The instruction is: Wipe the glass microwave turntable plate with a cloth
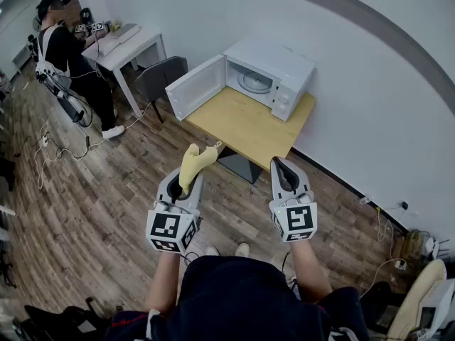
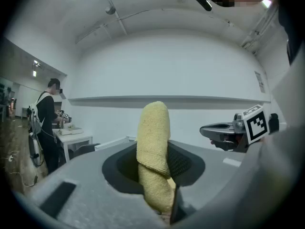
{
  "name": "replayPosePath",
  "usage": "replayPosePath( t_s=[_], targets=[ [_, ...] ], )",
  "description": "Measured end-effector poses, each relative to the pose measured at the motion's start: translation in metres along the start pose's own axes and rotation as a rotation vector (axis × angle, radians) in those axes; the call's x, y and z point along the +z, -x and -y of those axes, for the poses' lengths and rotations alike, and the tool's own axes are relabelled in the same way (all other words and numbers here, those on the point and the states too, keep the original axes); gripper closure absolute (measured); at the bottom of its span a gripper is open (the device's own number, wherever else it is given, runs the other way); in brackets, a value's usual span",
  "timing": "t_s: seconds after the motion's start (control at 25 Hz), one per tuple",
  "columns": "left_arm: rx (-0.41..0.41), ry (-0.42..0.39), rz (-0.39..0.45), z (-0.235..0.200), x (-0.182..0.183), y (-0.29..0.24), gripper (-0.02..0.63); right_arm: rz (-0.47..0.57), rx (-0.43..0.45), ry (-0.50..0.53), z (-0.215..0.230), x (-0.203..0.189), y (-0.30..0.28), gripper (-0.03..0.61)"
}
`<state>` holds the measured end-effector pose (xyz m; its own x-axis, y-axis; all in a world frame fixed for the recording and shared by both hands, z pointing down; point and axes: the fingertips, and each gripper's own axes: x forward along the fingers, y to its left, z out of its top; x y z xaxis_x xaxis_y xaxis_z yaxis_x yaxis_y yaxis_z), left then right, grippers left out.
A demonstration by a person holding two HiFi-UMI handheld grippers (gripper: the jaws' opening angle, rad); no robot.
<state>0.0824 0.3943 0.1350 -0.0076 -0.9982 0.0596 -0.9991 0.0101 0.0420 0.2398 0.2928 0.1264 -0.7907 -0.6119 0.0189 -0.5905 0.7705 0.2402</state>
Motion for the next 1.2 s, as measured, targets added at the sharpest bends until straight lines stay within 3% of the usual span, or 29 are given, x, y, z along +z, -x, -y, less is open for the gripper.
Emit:
replayPosePath(
  t_s=[0.48, 1.2],
  targets=[
    [-0.006, -0.005, -0.005, 0.002, -0.002, -0.006, 0.491, 0.002, -0.014, -0.032, 0.009, -0.010, 0.004, 0.566],
    [0.079, -0.025, -0.014, 0.038, -0.013, -0.023, 0.491, 0.021, 0.088, -0.032, 0.038, -0.035, 0.005, 0.566]
  ],
)
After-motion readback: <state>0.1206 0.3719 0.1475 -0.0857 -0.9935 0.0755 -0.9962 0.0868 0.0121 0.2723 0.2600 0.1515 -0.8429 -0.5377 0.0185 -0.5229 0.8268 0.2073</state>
